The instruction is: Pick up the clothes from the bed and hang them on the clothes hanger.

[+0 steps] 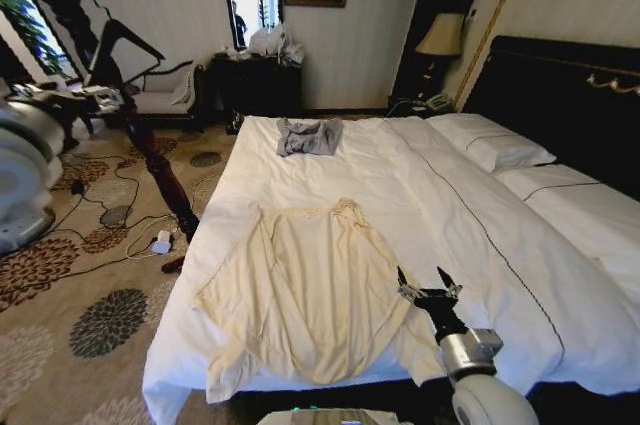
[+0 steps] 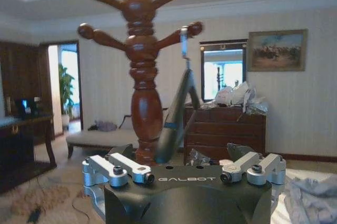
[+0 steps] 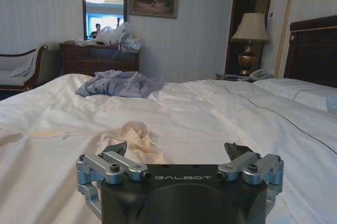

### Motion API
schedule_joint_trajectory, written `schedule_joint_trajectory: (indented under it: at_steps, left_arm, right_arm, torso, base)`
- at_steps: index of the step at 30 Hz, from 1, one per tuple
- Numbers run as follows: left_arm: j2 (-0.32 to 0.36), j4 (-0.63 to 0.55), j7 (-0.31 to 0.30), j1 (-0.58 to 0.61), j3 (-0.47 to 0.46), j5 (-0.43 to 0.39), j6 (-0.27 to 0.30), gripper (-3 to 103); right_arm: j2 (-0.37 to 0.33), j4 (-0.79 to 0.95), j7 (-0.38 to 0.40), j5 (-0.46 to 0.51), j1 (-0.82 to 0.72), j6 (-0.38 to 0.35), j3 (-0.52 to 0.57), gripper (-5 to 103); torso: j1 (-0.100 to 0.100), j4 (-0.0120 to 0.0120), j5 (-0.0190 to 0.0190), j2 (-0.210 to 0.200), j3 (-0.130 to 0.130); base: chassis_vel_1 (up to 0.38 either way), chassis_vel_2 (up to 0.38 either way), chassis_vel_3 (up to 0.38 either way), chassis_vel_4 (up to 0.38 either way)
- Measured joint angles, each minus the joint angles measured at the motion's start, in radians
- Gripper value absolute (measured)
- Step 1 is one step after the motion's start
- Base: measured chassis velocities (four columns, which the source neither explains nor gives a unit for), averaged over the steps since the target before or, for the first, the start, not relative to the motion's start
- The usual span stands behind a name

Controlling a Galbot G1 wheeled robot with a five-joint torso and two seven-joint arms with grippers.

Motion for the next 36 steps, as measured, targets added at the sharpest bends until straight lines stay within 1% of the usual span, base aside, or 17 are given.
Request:
schedule_joint_trajectory:
  at_steps: [2, 5, 7, 10, 11, 12, 13, 14, 15, 18, 20, 22, 26, 30, 32, 34, 36]
  left_arm:
    - [-0.001, 0.031, 0.013, -0.037, 0.02, -0.006, 0.001, 100]
    - [-0.008, 0.12, 0.082, -0.155, 0.111, -0.014, -0.013, 102]
    - [-0.013, 0.133, 0.088, -0.178, 0.132, -0.017, -0.015, 100]
    - [-0.072, 0.222, 0.098, -0.313, 0.27, -0.01, -0.016, 99]
    - [-0.072, 0.222, 0.098, -0.313, 0.27, -0.01, -0.016, 99]
    - [-0.089, 0.242, 0.098, -0.343, 0.3, -0.001, -0.016, 99]
    - [-0.14, 0.293, 0.099, -0.43, 0.38, 0.026, -0.009, 99]
    - [-0.153, 0.304, 0.099, -0.454, 0.4, 0.033, -0.007, 99]
    - [-0.153, 0.304, 0.099, -0.454, 0.4, 0.033, -0.007, 99]
    - [-0.207, 0.344, 0.096, -0.553, 0.468, 0.053, 0.003, 99]
    - [-0.214, 0.346, 0.095, -0.566, 0.474, 0.053, 0.005, 99]
    - [-0.229, 0.351, 0.087, -0.618, 0.506, 0.054, 0.015, 99]
    - [-0.234, 0.368, 0.078, -0.655, 0.53, 0.063, 0.026, 99]
    - [-0.246, 0.423, 0.055, -0.706, 0.558, 0.062, 0.043, 99]
    - [-0.265, 0.476, 0.026, -0.748, 0.589, 0.045, 0.068, 97]
    - [-0.269, 0.485, 0.022, -0.755, 0.594, 0.044, 0.071, 97]
    - [-0.302, 0.541, 0.008, -0.797, 0.631, 0.046, 0.08, 93]
  right_arm:
    - [0.0, -0.002, 0.0, -0.002, 0.001, 0.0, -0.003, 100]
    - [0.001, -0.005, 0.0, -0.01, 0.003, 0.0, -0.011, 100]
    - [0.001, -0.005, 0.0, -0.011, 0.002, 0.0, -0.012, 100]
    - [0.003, -0.006, 0.001, -0.014, -0.002, 0.0, -0.009, 100]
    - [0.003, -0.006, 0.001, -0.014, -0.002, 0.0, -0.009, 100]
    - [0.004, -0.006, 0.001, -0.015, -0.004, 0.0, -0.008, 100]
    - [0.006, -0.006, 0.001, -0.019, -0.008, 0.001, -0.005, 100]
    - [0.007, -0.006, 0.001, -0.02, -0.009, 0.002, -0.004, 100]
    - [0.007, -0.006, 0.001, -0.02, -0.009, 0.002, -0.004, 100]
    - [0.012, -0.006, 0.001, -0.022, -0.011, 0.005, 0.004, 100]
    - [0.013, -0.006, 0.001, -0.022, -0.011, 0.005, 0.006, 100]
    - [0.015, -0.007, 0.001, -0.022, -0.01, 0.008, 0.008, 100]
    - [0.019, -0.011, 0.001, -0.024, -0.008, 0.011, 0.005, 100]
    - [0.024, -0.016, 0.001, -0.029, -0.006, 0.014, -0.002, 100]
    - [0.025, -0.017, 0.001, -0.031, -0.007, 0.017, -0.004, 100]
    - [0.025, -0.018, 0.001, -0.031, -0.007, 0.017, -0.004, 100]
    - [0.025, -0.018, 0.002, -0.031, -0.006, 0.018, -0.004, 100]
  torso:
    - [0.0, 0.0, 0.0001, 0.0, 0.0]
    - [0.0, 0.0005, 0.0, 0.0, 0.0]
    - [0.0, 0.0004, 0.0002, 0.0, 0.0]
    - [0.0, -0.0001, 0.0002, 0.0, 0.0]
    - [0.0, -0.0001, 0.0002, 0.0, 0.0]
    - [0.0, 0.0, 0.0001, 0.0, 0.0]
    - [0.0, -0.0003, 0.0, 0.0, 0.0]
    - [0.0, -0.0003, 0.0, 0.0, 0.0]
    - [0.0, -0.0003, 0.0, 0.0, 0.0]
    - [0.0, -0.0003, 0.0006, 0.0, 0.0]
    - [0.0, -0.0002, 0.0005, 0.0, 0.0]
    - [0.0, 0.0004, 0.0005, 0.0, 0.0]
    - [0.0, 0.0003, 0.0004, 0.0, 0.0]
    - [0.0, 0.0003, 0.0003, 0.0, 0.0]
    - [0.0, 0.0005, 0.0, 0.0, 0.0]
    - [0.0, 0.0004, 0.0001, 0.0, 0.0]
    - [0.0, 0.0, 0.0003, 0.0, 0.0]
  base:
    - [0.0, 0.0, 0.0, 0.0]
    - [0.0, 0.0, 0.0, 0.0]
    - [0.0, 0.0, 0.0, 0.0]
    - [0.0, 0.0, 0.0, 0.0]
    - [0.0, 0.0, 0.0, 0.0]
    - [0.0, 0.0, 0.0, 0.0]
    - [0.0, 0.0, 0.0, 0.0]
    - [0.0, 0.0, 0.0, 0.0]
    - [0.0, 0.0, 0.0, 0.0]
    - [0.0, 0.0, 0.0, 0.0]
    - [0.0, 0.0, 0.0, 0.0]
    - [0.0, 0.0, 0.0, 0.0]
    - [0.0, 0.0, 0.0, 0.0]
    - [0.0, 0.0, 0.0, 0.0]
    - [0.0, 0.0, 0.0, 0.0]
    - [0.0, 0.0, 0.0, 0.0]
    - [0.0, 0.0, 0.0, 0.0]
